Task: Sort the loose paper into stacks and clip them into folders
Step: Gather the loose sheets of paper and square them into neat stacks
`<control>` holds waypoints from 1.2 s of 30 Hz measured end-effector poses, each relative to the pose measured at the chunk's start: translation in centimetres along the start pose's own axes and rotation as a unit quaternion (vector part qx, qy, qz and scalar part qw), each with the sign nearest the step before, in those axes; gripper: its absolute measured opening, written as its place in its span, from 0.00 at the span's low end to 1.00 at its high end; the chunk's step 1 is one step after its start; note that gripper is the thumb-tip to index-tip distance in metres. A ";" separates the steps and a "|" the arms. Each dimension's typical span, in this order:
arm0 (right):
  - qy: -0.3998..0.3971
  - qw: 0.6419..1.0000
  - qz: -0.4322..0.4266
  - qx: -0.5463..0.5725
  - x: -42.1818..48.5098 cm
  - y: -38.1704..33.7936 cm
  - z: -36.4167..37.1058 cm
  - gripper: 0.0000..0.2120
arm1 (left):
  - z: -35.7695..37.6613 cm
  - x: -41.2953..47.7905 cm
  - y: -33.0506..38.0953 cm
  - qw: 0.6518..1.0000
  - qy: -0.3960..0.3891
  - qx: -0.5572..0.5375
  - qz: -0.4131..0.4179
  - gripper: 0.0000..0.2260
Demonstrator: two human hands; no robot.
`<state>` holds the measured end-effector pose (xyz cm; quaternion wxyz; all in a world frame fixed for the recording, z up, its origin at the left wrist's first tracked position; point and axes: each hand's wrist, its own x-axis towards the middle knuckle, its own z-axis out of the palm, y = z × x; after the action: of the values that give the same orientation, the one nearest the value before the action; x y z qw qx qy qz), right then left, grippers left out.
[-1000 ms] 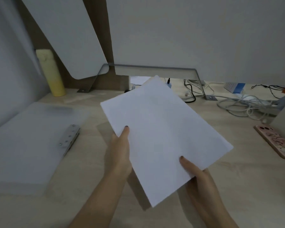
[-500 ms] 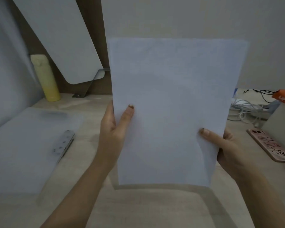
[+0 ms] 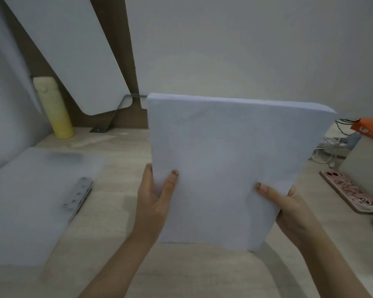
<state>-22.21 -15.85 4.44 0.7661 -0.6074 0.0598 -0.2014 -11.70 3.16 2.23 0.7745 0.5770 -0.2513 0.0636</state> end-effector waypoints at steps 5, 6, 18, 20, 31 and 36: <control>0.015 1.000 0.012 -0.012 -0.1 0.7 -0.2 0.12 | -0.2 -0.4 -1.4 1.000 -0.007 0.031 0.001 0.09; 0.018 1.000 0.008 -0.011 -0.1 0.4 -0.4 0.11 | -0.1 -0.3 -1.4 0.999 -0.012 0.033 0.007 0.09; 0.101 0.992 -0.012 -0.069 0.5 -3.4 -6.4 0.11 | 7.1 1.0 -0.1 0.995 -0.091 0.031 -0.030 0.03; 0.111 0.991 0.016 -0.077 0.9 -3.3 -8.2 0.15 | 9.6 1.2 -1.2 0.988 -0.103 0.060 -0.094 0.03; 0.164 0.913 0.221 -0.302 2.9 -1.0 -18.7 0.04 | 18.2 -0.5 -10.3 0.888 -0.169 0.230 -0.361 0.13; 0.191 0.832 0.236 -0.464 4.6 0.9 -21.1 0.09 | 19.8 -0.6 -11.5 0.864 -0.207 0.252 -0.384 0.17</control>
<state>-24.87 -36.60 -1.06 0.3917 -0.8082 0.4334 -0.0749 -13.94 -18.81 -3.85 0.4964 0.8032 -0.1397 -0.2982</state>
